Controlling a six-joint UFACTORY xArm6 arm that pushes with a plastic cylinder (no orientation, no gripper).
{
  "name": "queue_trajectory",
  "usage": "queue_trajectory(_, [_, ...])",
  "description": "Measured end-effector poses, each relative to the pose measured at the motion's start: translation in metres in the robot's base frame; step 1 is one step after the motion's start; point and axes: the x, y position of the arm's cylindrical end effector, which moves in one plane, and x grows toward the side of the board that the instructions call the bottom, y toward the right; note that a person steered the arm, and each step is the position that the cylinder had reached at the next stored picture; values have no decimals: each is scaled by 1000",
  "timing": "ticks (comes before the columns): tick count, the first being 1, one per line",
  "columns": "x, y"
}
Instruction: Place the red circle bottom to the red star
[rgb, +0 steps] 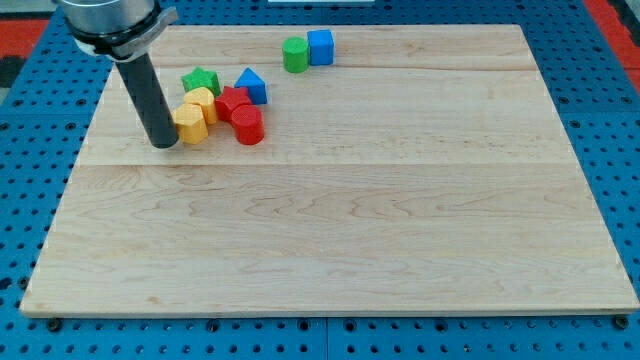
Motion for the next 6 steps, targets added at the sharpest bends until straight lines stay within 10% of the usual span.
queue_trajectory(4, [14,143])
queue_trajectory(6, [-12,98])
